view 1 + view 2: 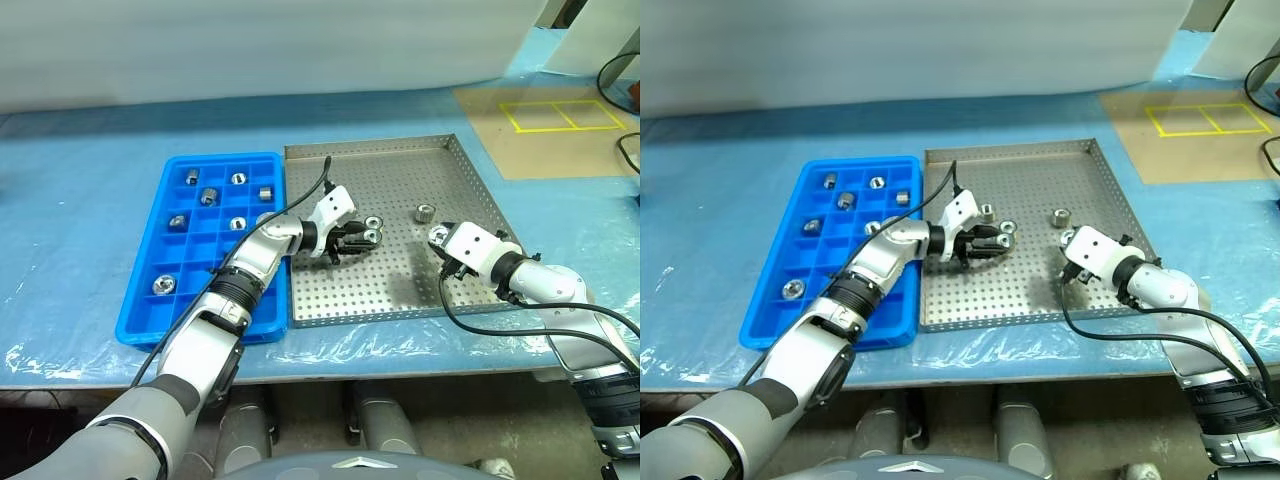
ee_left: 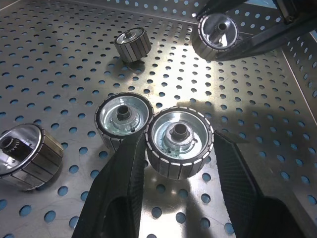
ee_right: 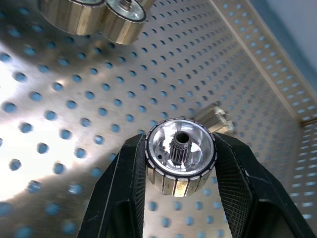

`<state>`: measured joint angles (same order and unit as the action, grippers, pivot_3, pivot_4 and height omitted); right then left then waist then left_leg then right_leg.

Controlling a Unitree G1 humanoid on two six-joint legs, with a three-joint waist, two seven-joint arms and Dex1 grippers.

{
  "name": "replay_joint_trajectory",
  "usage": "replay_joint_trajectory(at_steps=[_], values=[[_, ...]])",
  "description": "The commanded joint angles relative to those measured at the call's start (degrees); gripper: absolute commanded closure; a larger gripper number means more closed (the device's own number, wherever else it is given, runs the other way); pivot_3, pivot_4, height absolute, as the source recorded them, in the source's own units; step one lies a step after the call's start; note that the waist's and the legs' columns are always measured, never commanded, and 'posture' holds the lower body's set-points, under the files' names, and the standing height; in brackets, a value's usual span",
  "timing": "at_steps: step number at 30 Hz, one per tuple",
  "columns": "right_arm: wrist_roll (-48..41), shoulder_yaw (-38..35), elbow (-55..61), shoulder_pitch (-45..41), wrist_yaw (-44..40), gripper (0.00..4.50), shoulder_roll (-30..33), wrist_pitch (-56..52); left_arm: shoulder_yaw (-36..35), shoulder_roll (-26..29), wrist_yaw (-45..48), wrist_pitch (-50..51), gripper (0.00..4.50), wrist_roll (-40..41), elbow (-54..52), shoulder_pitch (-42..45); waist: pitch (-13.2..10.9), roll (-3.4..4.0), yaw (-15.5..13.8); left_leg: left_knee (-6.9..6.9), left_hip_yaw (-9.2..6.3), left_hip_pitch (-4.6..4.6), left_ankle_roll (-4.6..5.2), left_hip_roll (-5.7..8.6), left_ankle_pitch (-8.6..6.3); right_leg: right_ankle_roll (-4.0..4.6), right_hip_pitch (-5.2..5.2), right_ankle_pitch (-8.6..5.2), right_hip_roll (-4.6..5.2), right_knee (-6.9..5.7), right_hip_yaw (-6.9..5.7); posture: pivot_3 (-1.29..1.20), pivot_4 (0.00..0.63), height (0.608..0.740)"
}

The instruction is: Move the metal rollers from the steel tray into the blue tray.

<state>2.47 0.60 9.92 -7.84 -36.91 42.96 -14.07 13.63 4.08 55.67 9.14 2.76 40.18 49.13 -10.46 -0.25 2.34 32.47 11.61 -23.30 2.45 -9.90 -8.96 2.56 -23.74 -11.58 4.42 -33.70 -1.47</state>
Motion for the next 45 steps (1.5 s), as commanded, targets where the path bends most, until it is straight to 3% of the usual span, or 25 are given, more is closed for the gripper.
replay_joint_trajectory(at_steps=[1, 3, 11, 12, 17, 20, 23, 27, 33, 39, 45], values=[[-4.7, -3.0, 1.4, 1.3, -1.2, 2.91, -1.7, -3.6, -0.4, 0.0, -0.2, -1.2, 2.72, 0.3, -1.8, 0.5, 0.0, 0.01, 0.0, 0.00, 0.00, 0.00, 0.00, 0.00, 0.00, 0.00, 0.00, 0.00, 0.00, 0.00, 0.00, -0.39, 0.150, 0.740], [-5.2, -4.0, -0.4, 1.7, -0.6, 2.91, -2.2, -4.3, -0.3, 0.1, -0.3, -1.1, 2.72, 0.3, -2.1, 0.3, 0.0, 0.01, 0.0, 0.01, 0.00, -0.01, 0.00, 0.01, 0.00, 0.00, 0.00, 0.00, 0.01, 0.00, 0.00, -0.39, 0.150, 0.740], [-6.0, -4.8, -2.2, 4.1, -0.2, 0.16, -3.0, -5.3, -0.3, 0.5, 0.0, -0.9, 2.72, 0.1, -1.8, 0.4, 0.0, 0.02, 0.0, 0.04, 0.00, 0.04, -0.09, 0.01, -0.06, 0.00, 0.03, 0.00, 0.02, 0.00, 0.00, -0.40, 0.150, 0.740], [-6.2, -4.8, -1.5, 4.2, -0.3, 0.03, -3.3, -5.0, 0.0, 0.6, -0.1, -1.1, 2.72, -0.2, -1.6, 0.4, 0.0, 0.02, 0.0, 0.01, 0.00, 0.04, -0.10, 0.01, -0.06, -0.01, 0.03, 0.00, 0.02, 0.00, -0.01, -0.40, 0.150, 0.740], [-10.1, -6.1, 4.4, 2.7, -1.4, 0.03, -4.3, -9.3, 0.1, 0.3, 0.3, -1.6, 2.72, -0.2, -1.1, 0.8, 0.0, 0.04, 0.1, -0.07, 0.00, -0.01, -0.01, 0.01, 0.00, -0.01, -0.06, -0.01, 0.01, 0.02, -0.03, -0.42, 0.150, 0.740], [-17.7, -8.5, 10.6, -2.2, -1.1, 0.03, -6.5, -17.2, -1.5, 0.5, -0.7, -3.8, 2.72, 0.1, 1.5, 3.5, 0.0, 0.06, 0.2, -0.03, 0.00, -0.01, -0.02, 0.01, -0.01, 0.00, -0.05, 0.00, 0.02, 0.01, -0.02, -0.42, 0.150, 0.740], [-24.1, -9.4, 14.2, -6.6, -1.4, 0.03, -7.7, -23.4, -3.5, 1.9, 5.8, -2.0, 2.72, 4.5, -0.9, 4.9, 0.0, 0.07, 0.2, 0.02, 0.00, 0.01, -0.07, 0.00, -0.01, -0.04, -0.07, 0.04, 0.01, -0.03, 0.00, -0.42, 0.150, 0.740], [-21.5, -5.9, 13.3, -5.6, -1.5, 0.03, -5.7, -23.3, -5.6, 3.4, 10.8, 1.9, 2.72, 9.1, -4.9, 5.7, 0.0, 0.08, -0.4, -0.09, 0.00, 0.14, -0.17, -0.02, 0.00, -0.03, 0.04, 0.03, 0.01, -0.03, -0.01, -0.40, 0.150, 0.740], [-21.4, -5.6, 10.5, -5.6, -0.3, 0.03, -6.7, -22.3, -5.0, 4.7, 10.1, 2.1, 2.72, 8.3, -6.3, 4.1, 0.0, 0.08, -0.6, -0.10, 0.05, 0.03, -0.14, 0.03, -0.01, -0.02, -0.03, 0.03, 0.04, 0.03, 0.01, -0.38, 0.150, 0.740], [-22.0, -6.2, 9.5, -9.0, 0.0, 0.03, -6.0, -22.0, -2.9, 9.7, 19.4, 13.7, 2.72, 14.0, -20.4, -1.1, 0.0, 0.09, -0.3, -0.19, 0.07, 0.05, -0.26, -0.01, 0.03, -0.02, -0.17, 0.03, 0.01, -0.06, 0.03, -0.37, 0.150, 0.740], [-19.9, -2.2, 9.6, -8.3, -0.5, 0.03, -6.2, -20.7, -4.6, 10.5, 19.6, 19.5, 2.72, 17.9, -22.2, -0.6, 0.0, 0.10, -0.6, -0.23, 0.08, 0.10, -0.34, -0.06, 0.05, -0.02, -0.14, 0.03, -0.03, -0.07, 0.02, -0.36, 0.150, 0.740]])
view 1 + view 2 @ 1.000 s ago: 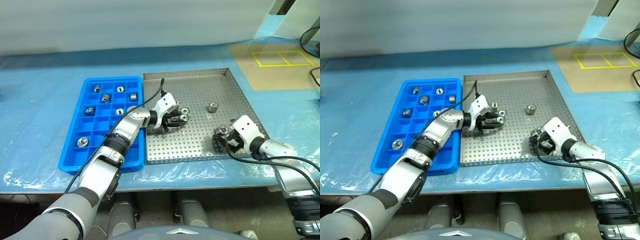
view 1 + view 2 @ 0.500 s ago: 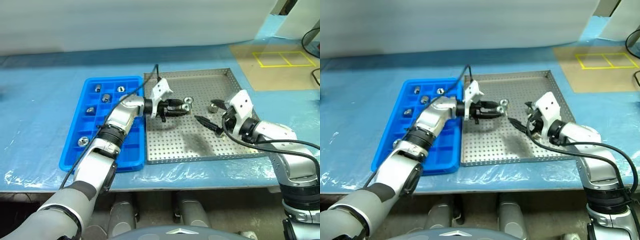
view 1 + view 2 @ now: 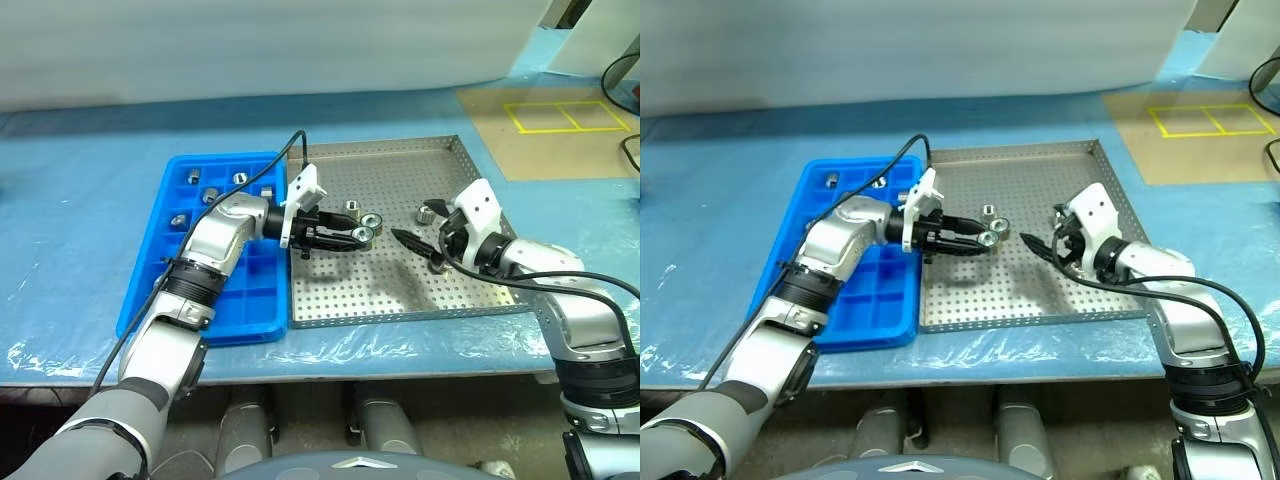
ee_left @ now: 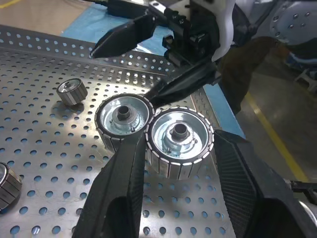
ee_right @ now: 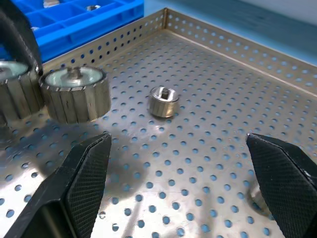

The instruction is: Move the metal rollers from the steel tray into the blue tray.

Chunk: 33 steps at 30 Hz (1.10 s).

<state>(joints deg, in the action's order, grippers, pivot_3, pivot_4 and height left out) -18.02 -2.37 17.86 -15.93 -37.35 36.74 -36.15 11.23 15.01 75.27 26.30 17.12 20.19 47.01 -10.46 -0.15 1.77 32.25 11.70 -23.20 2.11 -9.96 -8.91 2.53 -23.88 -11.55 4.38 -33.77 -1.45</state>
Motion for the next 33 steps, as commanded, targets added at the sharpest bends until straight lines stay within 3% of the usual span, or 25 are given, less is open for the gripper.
replay_joint_trajectory(at_steps=[1, 4, 10, 19, 23, 27, 31, 33], values=[[0.7, 0.9, 1.8, -0.2, 0.0, 0.03, -0.1, 1.4, -2.8, -0.7, -0.2, 3.3, 2.72, 4.5, -1.8, 2.1, 0.0, 0.00, -0.1, 0.02, 0.00, -0.01, 0.00, 0.03, 0.00, 0.00, 0.00, 0.00, 0.02, 0.00, 0.01, -0.36, 0.150, 0.740], [2.0, 1.7, 1.8, -0.4, 0.4, 0.03, 0.2, 2.5, -5.1, -2.0, -1.8, 6.3, 2.72, 7.2, 0.0, 4.1, 0.0, 0.00, -0.2, 0.04, 0.01, -0.03, 0.01, 0.06, -0.01, 0.00, 0.00, 0.00, 0.04, 0.00, 0.03, -0.36, 0.150, 0.740], [23.8, 10.4, -3.3, -2.6, 7.2, 0.03, 4.9, 23.2, -6.2, -4.0, -3.9, 11.5, 2.72, 9.3, 2.1, 5.7, 0.0, 0.00, -0.1, 0.03, 0.04, -0.01, 0.00, 0.07, -0.01, 0.00, -0.01, 0.00, 0.03, 0.00, 0.06, -0.37, 0.150, 0.740], [39.5, 14.6, -6.0, -2.4, 11.5, 0.03, 8.3, 40.6, -4.4, -3.8, -2.8, 12.0, 2.72, 8.0, 4.5, 6.3, 0.0, -0.02, 0.6, 0.05, 0.04, -0.07, 0.05, 0.05, -0.01, -0.01, -0.06, 0.00, 0.00, 0.00, 0.07, -0.38, 0.150, 0.740], [33.0, 11.4, -5.8, -1.1, 8.9, 0.03, 4.3, 36.9, -4.2, -4.9, -3.6, 7.6, 2.72, 6.5, 5.9, 6.5, 0.0, -0.02, 0.6, 0.09, 0.03, -0.05, 0.09, 0.03, 0.00, -0.01, -0.02, 0.00, -0.01, 0.00, 0.06, -0.38, 0.150, 0.740], [18.9, 4.7, -3.2, -1.7, 4.3, 0.03, -1.6, 21.8, -3.5, -5.9, -5.6, 0.7, 2.72, 3.7, 6.3, 6.5, 0.0, -0.01, 0.6, 0.20, 0.01, -0.11, 0.26, 0.03, 0.00, 0.00, 0.01, 0.01, 0.00, -0.01, 0.05, -0.38, 0.150, 0.740], [4.9, -0.2, 0.7, 1.9, -3.5, 0.03, -1.8, 6.8, -3.1, -5.9, -5.8, -3.1, 2.72, 2.2, 5.9, 5.8, 0.0, -0.01, 0.3, 0.27, 0.00, -0.08, 0.36, 0.04, -0.04, 0.00, 0.13, 0.01, 0.03, 0.00, 0.04, -0.37, 0.150, 0.740], [2.7, -1.6, 0.7, 3.0, -4.5, 0.03, -1.0, 3.6, -3.1, -6.0, -7.0, -6.1, 2.72, 1.0, 6.5, 5.4, 0.0, -0.01, 0.3, 0.26, -0.01, -0.03, 0.36, 0.01, -0.05, 0.01, 0.22, 0.01, 0.03, 0.03, 0.01, -0.37, 0.150, 0.740]])
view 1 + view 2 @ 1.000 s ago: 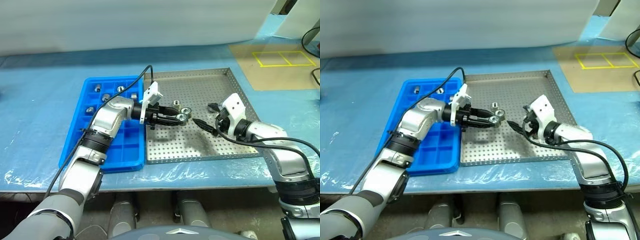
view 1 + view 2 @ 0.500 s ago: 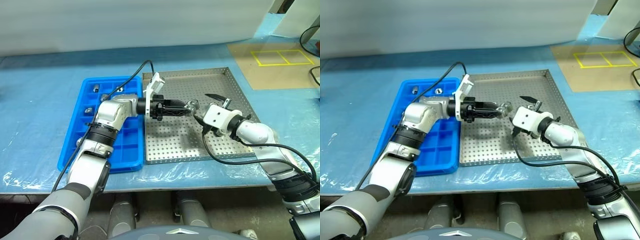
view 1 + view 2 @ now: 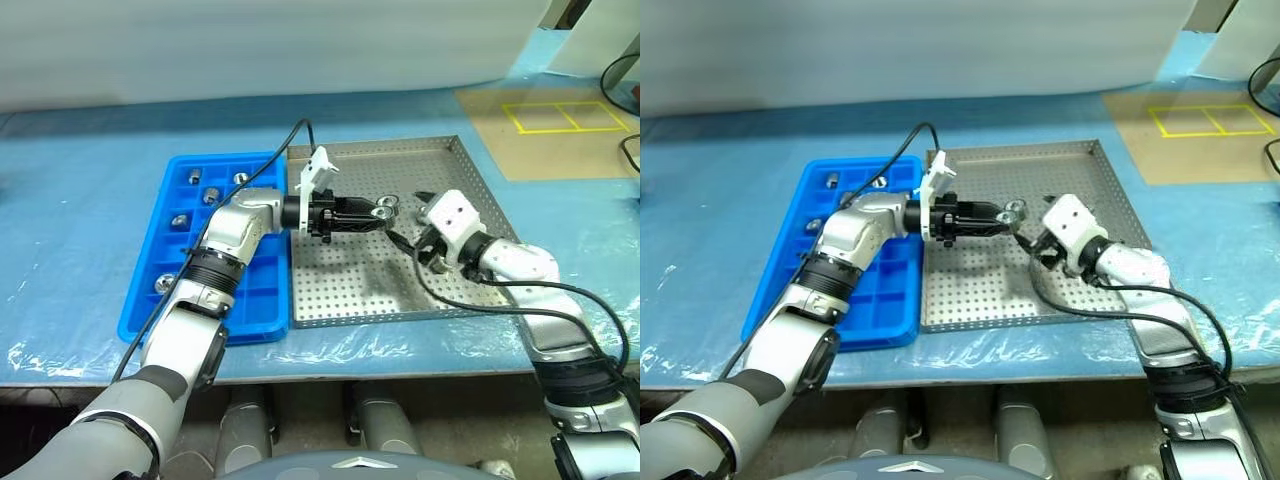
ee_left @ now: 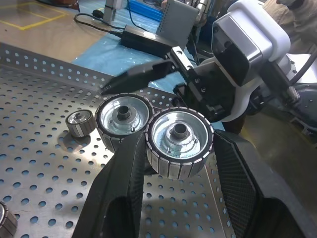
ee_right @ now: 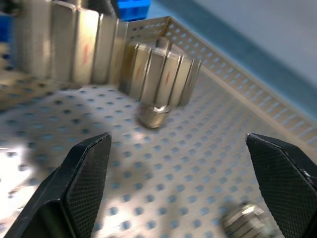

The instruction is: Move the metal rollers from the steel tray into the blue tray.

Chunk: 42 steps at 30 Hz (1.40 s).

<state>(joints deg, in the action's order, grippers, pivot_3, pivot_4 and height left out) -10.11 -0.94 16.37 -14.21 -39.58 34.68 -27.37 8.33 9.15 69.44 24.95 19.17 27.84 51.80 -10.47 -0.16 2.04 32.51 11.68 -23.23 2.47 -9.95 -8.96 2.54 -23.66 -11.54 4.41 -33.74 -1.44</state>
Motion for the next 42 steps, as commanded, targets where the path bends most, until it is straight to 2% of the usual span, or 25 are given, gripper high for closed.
replay_joint_trajectory(at_steps=[1, 4, 9, 16, 18, 23, 28, 32, 38, 42], values=[[-4.6, -2.9, 2.0, 1.7, -2.4, 0.03, 1.9, -5.3, 0.0, -0.2, -2.4, -6.4, 2.72, -2.3, -0.3, 0.5, 0.0, 0.01, 0.0, 0.00, 0.00, 0.00, 0.00, 0.00, 0.00, 0.00, 0.00, 0.00, 0.00, 0.00, -0.01, -0.37, 0.150, 0.740], [-1.7, -0.4, 1.6, 2.7, -2.1, 0.03, 3.7, -3.9, 4.1, 0.2, -3.7, -9.9, 2.72, -7.2, 0.5, -1.4, 0.0, 0.01, 0.0, 0.04, 0.00, 0.05, -0.12, 0.01, -0.04, 0.00, 0.03, 0.00, 0.00, -0.01, 0.00, -0.37, 0.150, 0.740], [-1.5, 1.1, 2.5, 2.0, -1.1, 0.03, 2.5, -3.8, 10.0, 0.7, -4.1, -14.1, 2.72, -13.3, 2.8, -5.2, 0.0, 0.01, 0.2, -0.04, 0.00, 0.29, -0.24, -0.03, -0.04, -0.02, 0.20, -0.01, -0.02, -0.01, -0.01, -0.37, 0.150, 0.740], [-0.5, 0.8, 1.7, 1.8, -0.1, 0.03, 2.8, -2.9, 13.6, 0.9, -8.0, -17.5, 2.72, -20.2, 8.4, -6.1, 0.0, 0.02, 0.2, -0.03, -0.02, 0.18, -0.23, 0.02, -0.04, -0.02, 0.14, -0.01, 0.00, 0.02, -0.01, -0.37, 0.150, 0.740], [-0.6, 0.6, 2.1, 1.7, 0.3, 0.03, 2.4, -2.9, 13.0, 0.4, -7.8, -17.6, 2.72, -19.8, 9.9, -6.3, 0.0, 0.02, 0.2, 0.01, -0.04, 0.25, -0.23, 0.02, -0.05, -0.02, 0.24, -0.01, 0.00, 0.02, -0.01, -0.38, 0.150, 0.740], [-0.8, 0.6, 2.5, 2.1, 0.6, 0.00, 2.2, -3.1, 11.6, -0.2, -8.5, -17.7, 1.06, -19.4, 11.6, -5.9, 0.1, 0.21, 0.2, 0.00, -0.04, 0.58, -0.24, 0.04, -0.05, -0.27, 0.50, -0.16, 0.01, 0.03, 0.02, -0.38, 0.150, 0.740], [-0.6, 0.8, 2.0, 2.3, 0.2, 0.00, 2.7, -2.8, 8.8, 0.0, -6.7, -15.6, 1.06, -16.5, 9.2, -4.5, 0.2, 0.23, 0.2, -0.04, -0.05, 0.60, -0.27, 0.03, -0.03, -0.43, 0.48, -0.24, 0.00, 0.03, 0.02, -0.37, 0.150, 0.740], [-0.9, 1.2, 1.8, 1.7, -0.2, 0.00, 2.5, -2.9, 6.9, 0.2, -6.4, -13.7, 1.06, -15.1, 8.9, -3.1, 0.1, 0.22, 0.2, -0.09, -0.05, 0.44, -0.27, 0.04, -0.03, -0.08, 0.33, -0.04, 0.00, 0.03, 0.01, -0.37, 0.150, 0.740], [-6.8, -0.5, 5.3, 2.2, -4.3, 0.00, 3.2, -7.4, 3.4, 2.3, -1.1, -6.0, 1.06, -8.7, 1.2, -2.5, 0.1, 0.23, 0.1, -0.16, -0.04, 0.01, -0.18, 0.04, 0.00, -0.04, -0.07, -0.02, 0.01, 0.07, -0.01, -0.36, 0.150, 0.740], [-6.3, 0.4, 4.2, 1.7, -4.0, 0.00, 3.7, -7.2, 3.1, 3.8, -2.3, -6.5, 1.06, -9.2, 1.2, -2.0, 0.1, 0.23, 0.0, -0.18, -0.03, 0.04, -0.19, 0.03, 0.00, -0.03, -0.08, -0.02, 0.00, 0.05, -0.01, -0.36, 0.150, 0.740]])
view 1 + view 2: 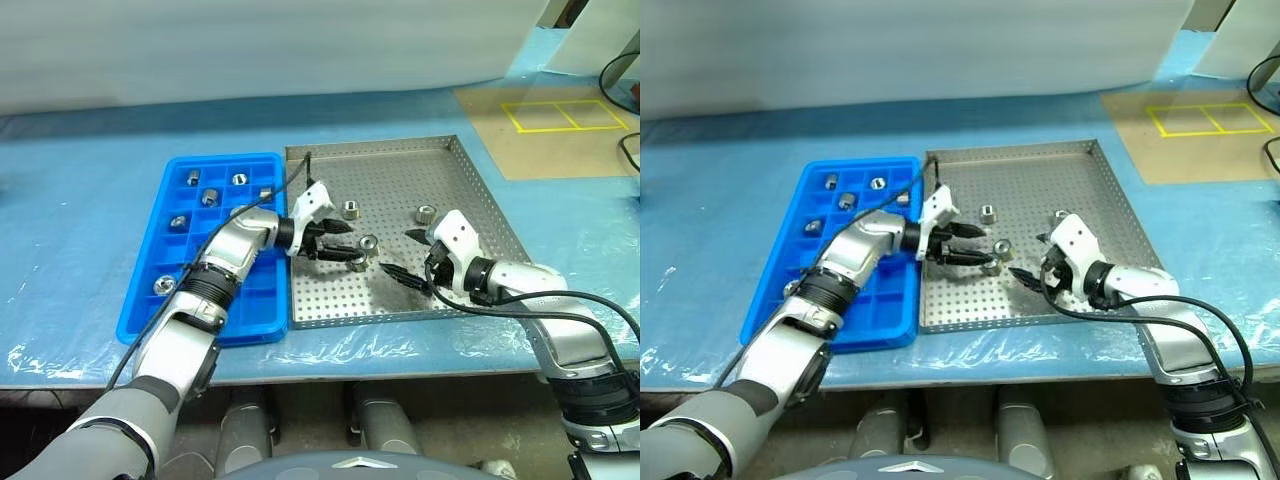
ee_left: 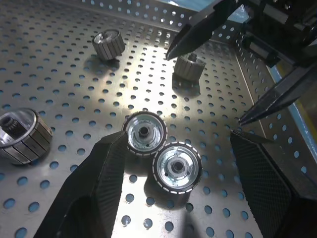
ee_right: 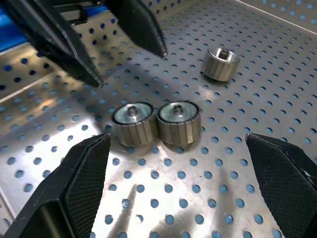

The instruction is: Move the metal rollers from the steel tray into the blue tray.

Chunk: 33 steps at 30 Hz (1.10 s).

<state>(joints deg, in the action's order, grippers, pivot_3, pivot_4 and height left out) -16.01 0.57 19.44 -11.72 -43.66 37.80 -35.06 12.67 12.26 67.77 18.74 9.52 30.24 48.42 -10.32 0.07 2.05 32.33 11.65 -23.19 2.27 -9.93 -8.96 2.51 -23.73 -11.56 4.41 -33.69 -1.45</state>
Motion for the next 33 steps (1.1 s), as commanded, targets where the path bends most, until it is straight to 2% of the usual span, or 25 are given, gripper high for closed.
replay_joint_trajectory(at_steps=[1, 15, 22, 25, 29, 33], values=[[0.1, -0.6, 0.5, -1.1, 0.3, 0.00, 0.4, 1.0, -1.1, 0.8, -1.2, -0.8, 1.06, 0.0, -0.5, 1.5, 0.0, 0.00, 0.0, 0.01, 0.00, 0.01, -0.04, 0.01, -0.02, 0.00, 0.01, 0.00, 0.00, 0.00, 0.00, -0.35, 0.150, 0.740], [5.0, 3.0, -8.6, -5.0, 3.4, 0.00, -4.0, 7.4, 2.2, -0.7, -1.8, 1.7, 1.06, -0.1, -5.7, -2.7, 0.0, 0.00, 0.0, 0.00, 0.02, -0.04, -0.02, 0.01, 0.00, 0.01, -0.03, 0.00, 0.00, 0.00, 0.01, -0.36, 0.150, 0.740], [4.1, 1.5, -9.8, -6.9, 4.6, 0.00, -7.0, 7.6, -0.5, -1.4, -4.4, 3.7, 1.06, 1.4, -5.0, -0.7, 0.0, 0.00, 0.2, 0.06, 0.02, 0.00, -0.09, 0.00, -0.01, 0.01, -0.02, 0.01, 0.00, -0.07, 0.01, -0.35, 0.150, 0.740], [2.8, -1.8, -5.5, -4.8, 3.8, 0.00, -3.8, 5.7, 0.3, -0.8, -4.0, 3.3, 1.06, 1.4, -7.6, -1.6, 0.0, 0.00, 0.1, 0.04, 0.02, -0.01, -0.07, 0.02, -0.01, 0.01, -0.02, 0.01, 0.00, -0.06, 0.02, -0.35, 0.150, 0.740], [-0.6, -11.2, 5.0, 3.8, 0.9, 0.00, 4.5, 0.2, -1.0, 0.2, -3.1, 4.6, 1.06, 3.8, -11.9, -2.5, 0.0, -0.01, -1.3, -0.09, 0.04, -0.01, 0.01, 0.01, 0.01, 0.00, 0.02, -0.02, 0.01, 0.05, 0.02, -0.36, 0.150, 0.740], [-1.9, -14.8, 8.3, 9.3, -0.1, 0.00, 7.7, -1.5, -1.5, 2.1, -1.0, 2.4, 1.06, 5.2, -14.0, -3.2, 0.0, -0.01, -1.2, -0.09, 0.06, 0.03, -0.03, -0.01, -0.02, -0.01, 0.02, -0.02, 0.00, 0.07, 0.01, -0.39, 0.150, 0.740]])
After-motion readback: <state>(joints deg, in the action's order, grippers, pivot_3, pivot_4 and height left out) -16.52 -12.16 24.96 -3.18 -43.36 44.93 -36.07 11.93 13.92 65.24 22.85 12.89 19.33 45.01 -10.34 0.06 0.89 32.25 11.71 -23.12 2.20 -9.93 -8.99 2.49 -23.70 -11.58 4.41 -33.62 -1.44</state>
